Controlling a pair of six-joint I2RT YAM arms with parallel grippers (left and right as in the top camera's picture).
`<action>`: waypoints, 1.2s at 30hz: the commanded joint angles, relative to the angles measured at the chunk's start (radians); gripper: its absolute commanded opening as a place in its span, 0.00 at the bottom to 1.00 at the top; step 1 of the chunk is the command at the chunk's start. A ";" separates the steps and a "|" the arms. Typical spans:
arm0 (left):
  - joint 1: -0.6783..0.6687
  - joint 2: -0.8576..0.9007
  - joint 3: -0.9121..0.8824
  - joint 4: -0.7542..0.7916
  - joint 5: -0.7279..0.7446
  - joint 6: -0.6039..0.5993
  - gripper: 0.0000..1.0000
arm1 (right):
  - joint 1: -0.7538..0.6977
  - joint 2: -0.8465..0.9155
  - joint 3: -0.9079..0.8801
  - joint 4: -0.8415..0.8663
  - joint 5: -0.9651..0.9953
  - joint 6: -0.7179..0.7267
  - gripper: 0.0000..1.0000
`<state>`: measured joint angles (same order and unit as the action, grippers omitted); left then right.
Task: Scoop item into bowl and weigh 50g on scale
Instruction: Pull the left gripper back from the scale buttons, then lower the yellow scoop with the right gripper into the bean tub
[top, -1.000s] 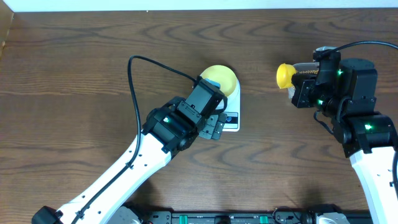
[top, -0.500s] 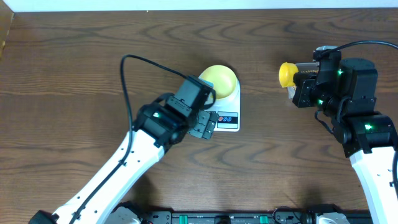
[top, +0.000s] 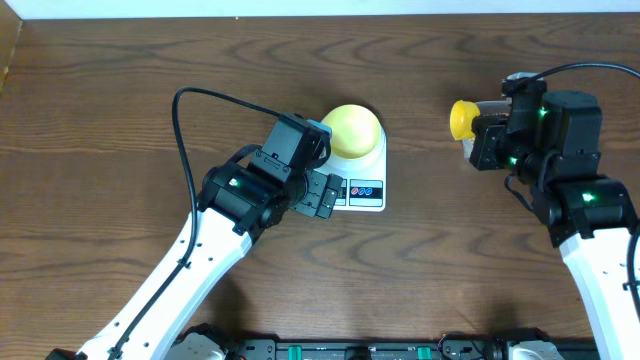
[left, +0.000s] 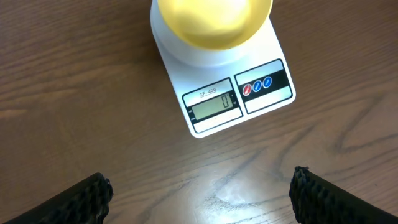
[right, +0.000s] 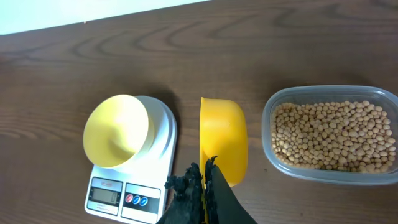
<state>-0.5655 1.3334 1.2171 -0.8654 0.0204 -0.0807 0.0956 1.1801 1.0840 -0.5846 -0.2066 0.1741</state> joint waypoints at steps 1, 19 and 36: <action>0.004 -0.008 -0.003 -0.002 -0.013 0.010 0.93 | -0.005 0.005 0.021 0.009 0.018 -0.018 0.01; 0.004 -0.008 -0.003 -0.002 -0.013 0.009 0.93 | -0.004 0.006 0.021 -0.099 0.028 -0.078 0.01; 0.004 -0.008 -0.003 -0.002 -0.013 0.010 0.94 | -0.004 0.007 0.021 -0.111 0.073 -0.086 0.01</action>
<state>-0.5655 1.3334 1.2171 -0.8654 0.0204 -0.0776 0.0956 1.1839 1.0843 -0.6926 -0.1478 0.1013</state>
